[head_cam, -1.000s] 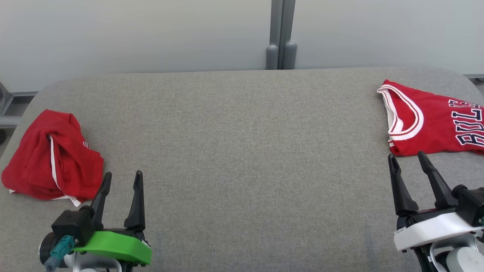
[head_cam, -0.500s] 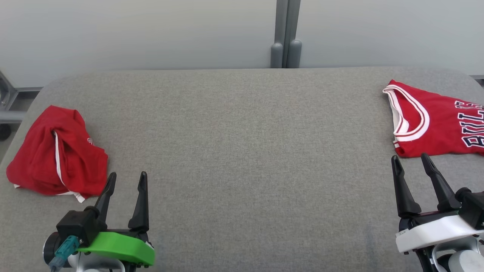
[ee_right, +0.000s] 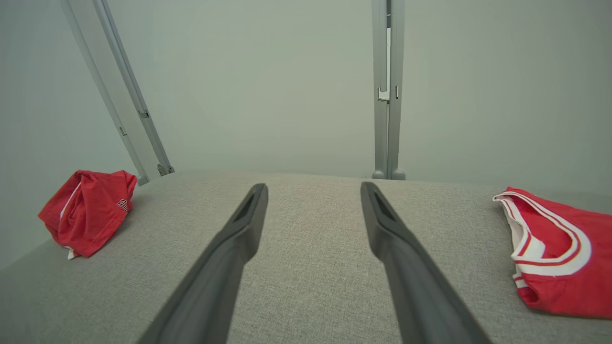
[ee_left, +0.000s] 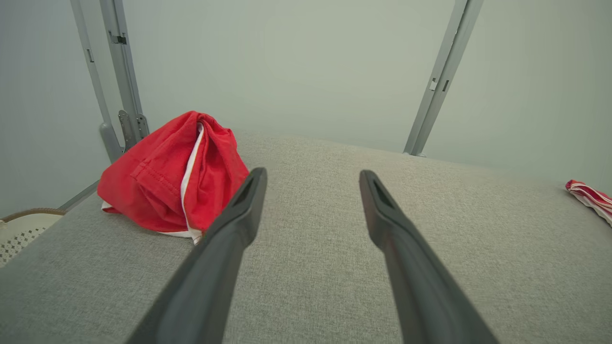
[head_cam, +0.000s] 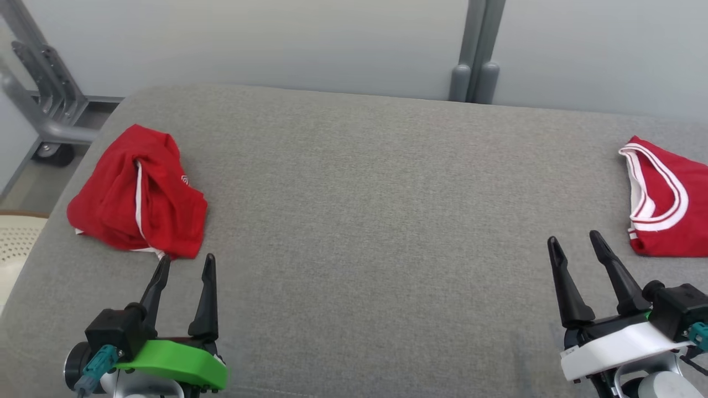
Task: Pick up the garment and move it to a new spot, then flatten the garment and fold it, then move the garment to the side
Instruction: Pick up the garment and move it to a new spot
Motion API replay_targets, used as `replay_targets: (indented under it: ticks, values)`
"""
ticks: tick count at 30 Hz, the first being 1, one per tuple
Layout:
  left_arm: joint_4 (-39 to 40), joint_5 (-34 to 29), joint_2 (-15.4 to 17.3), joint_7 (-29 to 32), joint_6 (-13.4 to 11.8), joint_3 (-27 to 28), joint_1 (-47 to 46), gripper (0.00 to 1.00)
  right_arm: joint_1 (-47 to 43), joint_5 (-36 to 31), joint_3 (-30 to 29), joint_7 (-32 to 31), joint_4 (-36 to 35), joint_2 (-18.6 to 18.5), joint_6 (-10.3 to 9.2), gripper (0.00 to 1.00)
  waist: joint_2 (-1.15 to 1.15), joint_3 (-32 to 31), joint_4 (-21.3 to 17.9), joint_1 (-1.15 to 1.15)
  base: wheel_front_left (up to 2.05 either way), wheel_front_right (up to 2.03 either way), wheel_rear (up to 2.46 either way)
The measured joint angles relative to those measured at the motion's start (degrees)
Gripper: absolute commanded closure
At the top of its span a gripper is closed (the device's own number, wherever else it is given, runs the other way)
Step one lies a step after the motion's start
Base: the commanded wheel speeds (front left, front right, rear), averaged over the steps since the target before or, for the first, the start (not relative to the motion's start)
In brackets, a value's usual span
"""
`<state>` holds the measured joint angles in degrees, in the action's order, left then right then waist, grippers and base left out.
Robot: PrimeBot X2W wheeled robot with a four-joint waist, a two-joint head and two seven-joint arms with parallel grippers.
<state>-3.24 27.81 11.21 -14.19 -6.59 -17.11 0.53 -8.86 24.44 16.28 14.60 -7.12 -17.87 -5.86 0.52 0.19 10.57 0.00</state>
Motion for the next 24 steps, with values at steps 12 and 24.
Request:
replay_targets:
  ticks: [12, 24]
  values:
    - [-1.05, -0.01, -0.16, 0.11, 0.0, 0.19, -0.08, 0.0, 0.75, -0.7, 3.35, -0.01, 0.34, 1.35, 1.82, 0.0, 0.0, -0.21, 8.27, 0.0, 0.0, 0.0, 0.0]
    - [-1.13, 0.0, 0.54, 0.54, 0.0, 1.59, -0.09, 0.0, 1.86, -0.88, 4.75, -0.27, 1.62, 1.66, 2.42, 0.0, 0.0, -0.9, 14.78, 0.0, 0.0, 0.0, 0.0]
